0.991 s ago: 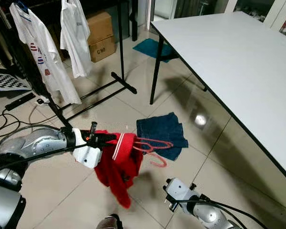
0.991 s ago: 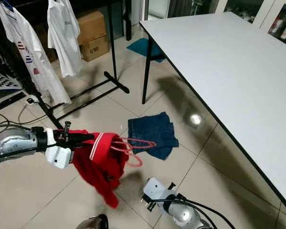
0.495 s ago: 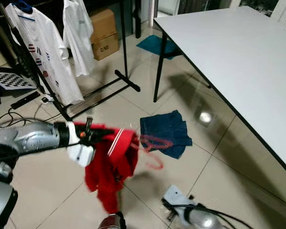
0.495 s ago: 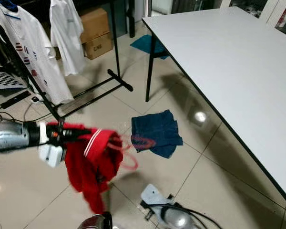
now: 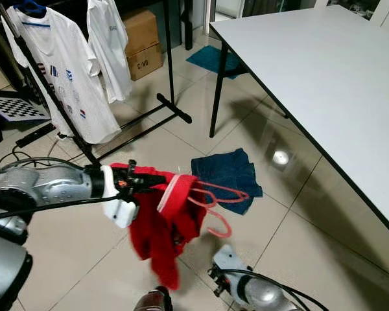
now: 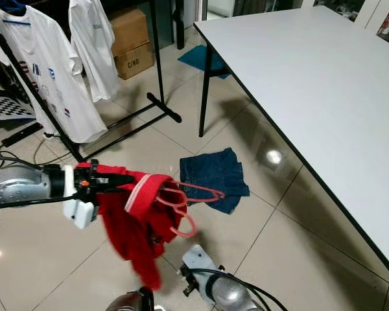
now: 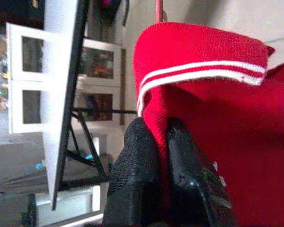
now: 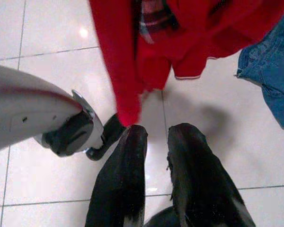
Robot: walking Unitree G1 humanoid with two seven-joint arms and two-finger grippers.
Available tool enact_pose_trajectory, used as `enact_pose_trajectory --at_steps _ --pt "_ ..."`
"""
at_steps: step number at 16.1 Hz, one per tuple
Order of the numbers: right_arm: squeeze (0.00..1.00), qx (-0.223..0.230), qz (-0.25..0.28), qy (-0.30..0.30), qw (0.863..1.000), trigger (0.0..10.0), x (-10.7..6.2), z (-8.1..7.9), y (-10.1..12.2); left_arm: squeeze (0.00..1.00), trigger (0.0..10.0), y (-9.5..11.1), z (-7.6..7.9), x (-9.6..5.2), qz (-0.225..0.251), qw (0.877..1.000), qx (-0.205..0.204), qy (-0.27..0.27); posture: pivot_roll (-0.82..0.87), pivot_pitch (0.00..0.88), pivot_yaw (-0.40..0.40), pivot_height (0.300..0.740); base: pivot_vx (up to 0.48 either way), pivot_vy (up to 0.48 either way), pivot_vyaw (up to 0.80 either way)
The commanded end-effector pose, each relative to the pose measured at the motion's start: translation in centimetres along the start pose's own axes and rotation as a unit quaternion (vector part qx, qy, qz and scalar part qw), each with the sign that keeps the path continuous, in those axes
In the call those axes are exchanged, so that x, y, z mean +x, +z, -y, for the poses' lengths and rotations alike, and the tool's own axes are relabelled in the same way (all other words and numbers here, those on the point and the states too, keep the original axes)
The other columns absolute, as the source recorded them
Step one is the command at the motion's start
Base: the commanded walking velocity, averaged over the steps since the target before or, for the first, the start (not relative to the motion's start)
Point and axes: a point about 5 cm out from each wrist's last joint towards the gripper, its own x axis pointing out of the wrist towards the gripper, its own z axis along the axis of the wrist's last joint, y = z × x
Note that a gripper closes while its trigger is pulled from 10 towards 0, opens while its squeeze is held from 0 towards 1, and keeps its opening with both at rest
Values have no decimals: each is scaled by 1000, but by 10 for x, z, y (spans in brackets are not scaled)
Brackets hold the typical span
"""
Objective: Hang hanger
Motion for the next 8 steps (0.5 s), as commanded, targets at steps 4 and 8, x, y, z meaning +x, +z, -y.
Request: enact_pose_trajectory --at_steps 4,8 --pt "0 36 -12 -86 996 10000 1 14 5 0 9255 4 -12 11 22 999 14 26 209 170 69 740 0 0 0" --pt "0 71 -18 -159 984 10000 1 27 9 0 9255 9 -14 21 40 998 4 53 216 164 66 740 0 0 0"
